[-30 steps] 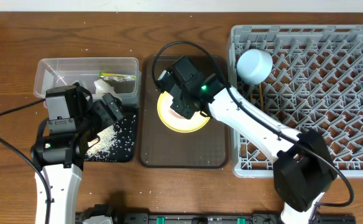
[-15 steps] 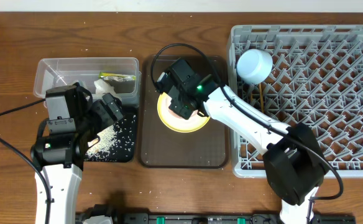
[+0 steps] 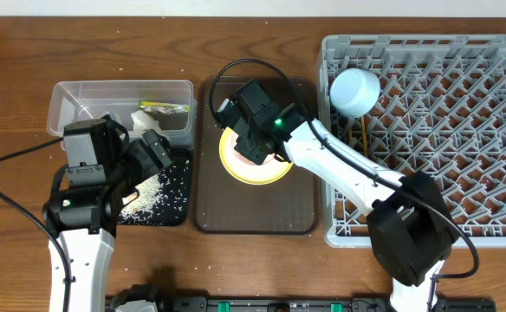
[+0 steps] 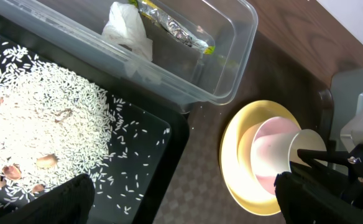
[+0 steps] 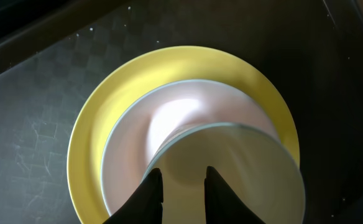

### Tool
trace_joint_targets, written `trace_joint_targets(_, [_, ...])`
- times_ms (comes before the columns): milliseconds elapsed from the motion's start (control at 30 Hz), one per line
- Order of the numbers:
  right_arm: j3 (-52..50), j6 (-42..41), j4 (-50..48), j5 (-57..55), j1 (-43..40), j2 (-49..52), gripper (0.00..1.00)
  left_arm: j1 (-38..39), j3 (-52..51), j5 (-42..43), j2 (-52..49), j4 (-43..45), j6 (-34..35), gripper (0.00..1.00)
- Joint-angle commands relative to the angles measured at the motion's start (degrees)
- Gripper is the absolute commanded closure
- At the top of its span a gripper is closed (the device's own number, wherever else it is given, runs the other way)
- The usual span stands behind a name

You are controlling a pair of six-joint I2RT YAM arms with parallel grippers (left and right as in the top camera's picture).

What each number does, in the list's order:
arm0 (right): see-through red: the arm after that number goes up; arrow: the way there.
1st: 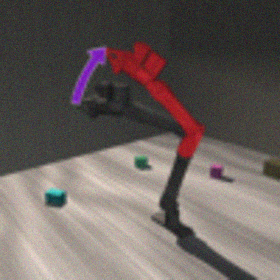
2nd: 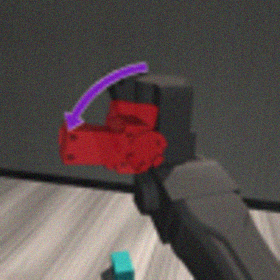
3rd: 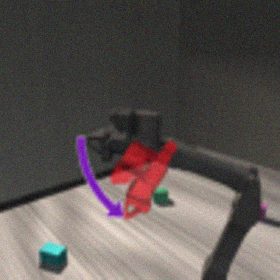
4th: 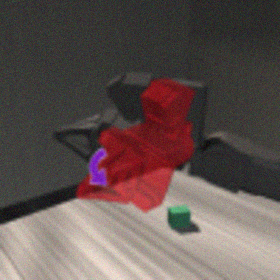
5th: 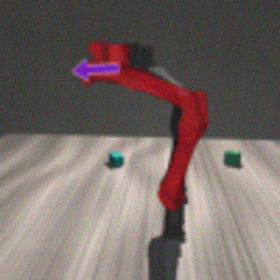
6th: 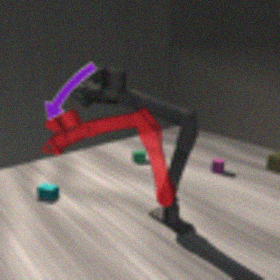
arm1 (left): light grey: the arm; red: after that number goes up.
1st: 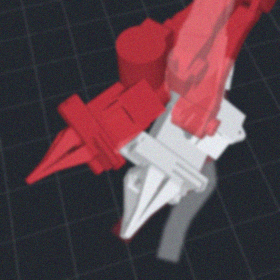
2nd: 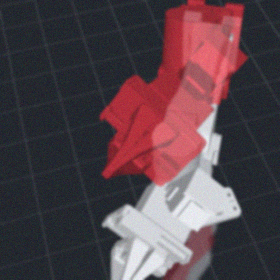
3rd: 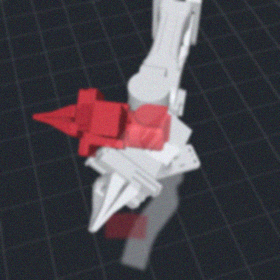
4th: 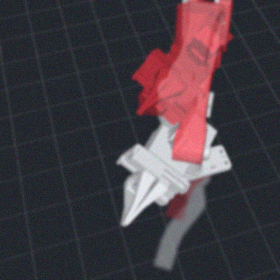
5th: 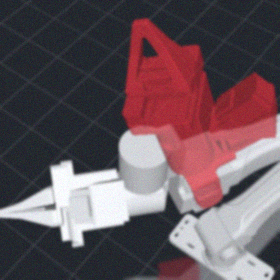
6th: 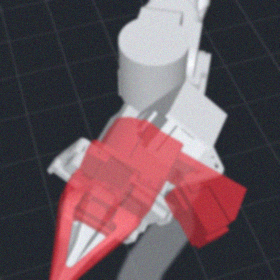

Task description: Sort waste into correct bins and load items into the dishwasher rack

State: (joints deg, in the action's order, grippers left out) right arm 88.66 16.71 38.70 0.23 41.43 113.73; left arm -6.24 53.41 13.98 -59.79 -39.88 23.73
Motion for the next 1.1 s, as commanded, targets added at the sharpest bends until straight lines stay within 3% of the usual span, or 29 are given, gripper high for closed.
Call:
trace_joint_targets(0, [0.57, -0.42, -0.20, 0.22, -0.17, -2.89, 0.77, -0.22, 1.25, -0.13, -0.07, 0.02, -0.70, 0.04])
trace_joint_targets(1067, [0.57, -5.90, 4.42, 4.04, 0.00, -4.79, 0.76, -0.22, 1.25, -0.13, -0.07, 0.02, -0.72, 0.04])
